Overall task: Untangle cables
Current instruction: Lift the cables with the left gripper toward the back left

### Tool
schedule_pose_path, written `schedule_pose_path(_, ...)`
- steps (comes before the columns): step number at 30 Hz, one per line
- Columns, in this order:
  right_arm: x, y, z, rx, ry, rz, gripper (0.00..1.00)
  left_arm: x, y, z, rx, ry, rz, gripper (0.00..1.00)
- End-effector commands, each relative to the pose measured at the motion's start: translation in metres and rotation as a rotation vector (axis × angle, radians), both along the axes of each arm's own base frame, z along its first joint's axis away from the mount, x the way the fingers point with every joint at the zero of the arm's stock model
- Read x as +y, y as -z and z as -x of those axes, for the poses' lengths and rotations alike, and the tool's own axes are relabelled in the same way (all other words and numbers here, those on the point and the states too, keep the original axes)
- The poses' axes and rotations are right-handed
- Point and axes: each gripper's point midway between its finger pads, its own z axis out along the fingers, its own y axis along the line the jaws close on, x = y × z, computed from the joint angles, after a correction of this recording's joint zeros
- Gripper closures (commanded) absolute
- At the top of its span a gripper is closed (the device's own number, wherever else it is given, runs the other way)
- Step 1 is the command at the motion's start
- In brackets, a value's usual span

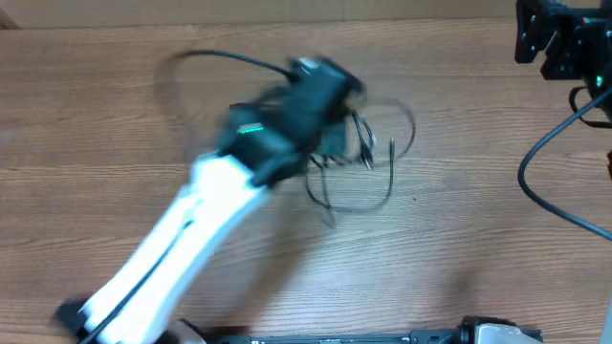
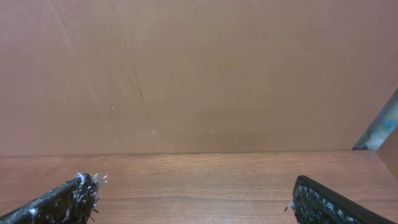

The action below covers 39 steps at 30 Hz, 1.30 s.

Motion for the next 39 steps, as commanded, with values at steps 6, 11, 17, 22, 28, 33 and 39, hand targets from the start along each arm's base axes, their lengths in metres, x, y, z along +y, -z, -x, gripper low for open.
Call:
schedule_pose_path(6, 0.012, -0.009, 0.005, -0.026, -0.066, -0.016, 0.02, 0.044, -0.111, 0.034, -0.226, 0.299, 0.269, 0.96)
schedule_pose_path(11, 0.062, -0.013, 0.017, -0.034, -0.361, -0.085, 0.04, 0.059, -0.110, 0.020, -0.253, 0.213, 0.229, 0.96)
schedule_pose_path(17, 0.134, -0.016, 0.060, -0.098, -0.922, -0.085, 0.00, 0.044, -0.148, 0.009, -0.393, 0.265, 0.330, 0.96)
schedule_pose_path(22, 0.160, -0.002, 0.066, -0.067, -1.106, -0.136, 0.00, 0.044, -0.159, 0.003, -0.434, 0.252, 0.353, 0.96)
schedule_pose_path(28, 0.194, 0.021, 0.071, -0.022, -1.250, -0.126, 0.00, 0.049, -0.150, 0.000, -0.410, 0.222, 0.321, 0.96)
schedule_pose_path(33, 0.216, 0.028, 0.083, -0.016, -1.316, -0.086, 0.00, 0.057, -0.143, -0.008, -0.405, 0.172, 0.280, 0.96)
schedule_pose_path(39, 0.217, 0.035, 0.080, 0.013, -1.291, -0.073, 0.96, 0.060, -0.145, -0.014, -0.418, 0.149, 0.282, 0.96)
